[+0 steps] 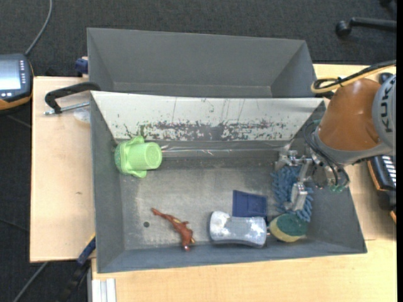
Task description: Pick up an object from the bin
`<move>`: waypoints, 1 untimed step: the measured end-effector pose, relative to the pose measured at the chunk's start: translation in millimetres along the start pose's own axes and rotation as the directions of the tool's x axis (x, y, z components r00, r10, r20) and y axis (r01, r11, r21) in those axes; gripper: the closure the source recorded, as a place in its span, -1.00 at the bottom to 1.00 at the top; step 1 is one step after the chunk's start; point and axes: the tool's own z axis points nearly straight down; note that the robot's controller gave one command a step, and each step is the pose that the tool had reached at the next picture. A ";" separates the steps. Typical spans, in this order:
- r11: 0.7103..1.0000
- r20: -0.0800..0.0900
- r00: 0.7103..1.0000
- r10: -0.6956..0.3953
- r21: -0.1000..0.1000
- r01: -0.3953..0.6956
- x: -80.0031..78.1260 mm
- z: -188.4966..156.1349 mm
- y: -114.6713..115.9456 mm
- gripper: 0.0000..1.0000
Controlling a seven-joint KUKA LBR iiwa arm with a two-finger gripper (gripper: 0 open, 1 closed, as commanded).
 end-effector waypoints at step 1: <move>1.000 0.019 1.000 0.018 0.002 -0.018 43.7 -5.3 28.2 -1.00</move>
Offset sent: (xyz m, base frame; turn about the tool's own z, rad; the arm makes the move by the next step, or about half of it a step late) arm -0.0485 0.0271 0.0014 0.0179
